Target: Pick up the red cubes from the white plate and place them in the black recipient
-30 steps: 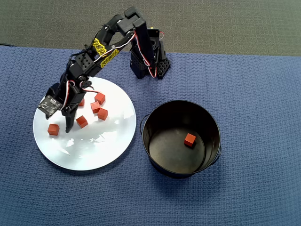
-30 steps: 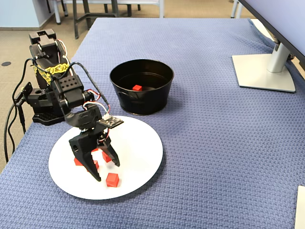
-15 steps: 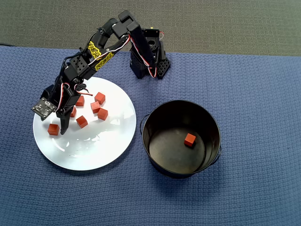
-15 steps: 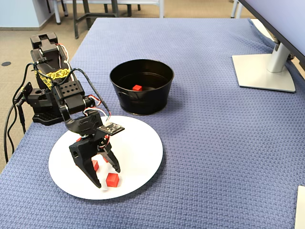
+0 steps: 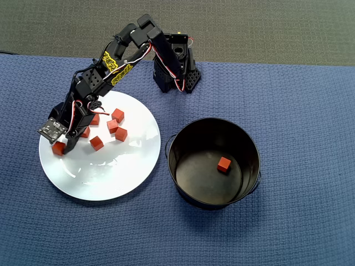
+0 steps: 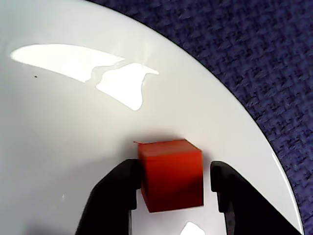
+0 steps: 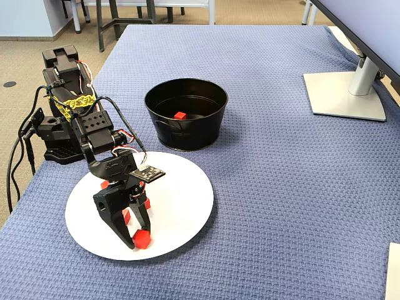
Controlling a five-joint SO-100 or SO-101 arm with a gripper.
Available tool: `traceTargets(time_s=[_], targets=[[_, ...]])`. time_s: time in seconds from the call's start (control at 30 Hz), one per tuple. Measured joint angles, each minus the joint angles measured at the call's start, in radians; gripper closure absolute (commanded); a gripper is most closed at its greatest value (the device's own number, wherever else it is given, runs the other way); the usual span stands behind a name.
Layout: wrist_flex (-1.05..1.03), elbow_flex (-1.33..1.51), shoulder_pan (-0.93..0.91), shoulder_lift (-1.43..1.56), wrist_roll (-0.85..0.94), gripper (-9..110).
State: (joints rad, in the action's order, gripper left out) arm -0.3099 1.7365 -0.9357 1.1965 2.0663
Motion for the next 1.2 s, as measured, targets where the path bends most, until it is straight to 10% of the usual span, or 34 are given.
traceTargets(time_s=[0.6, 1.2], targets=[[0.029, 0.0, 0.044, 0.06, -0.135, 101], [-0.716, 0.009, 0.723, 0.939, -1.385, 102]])
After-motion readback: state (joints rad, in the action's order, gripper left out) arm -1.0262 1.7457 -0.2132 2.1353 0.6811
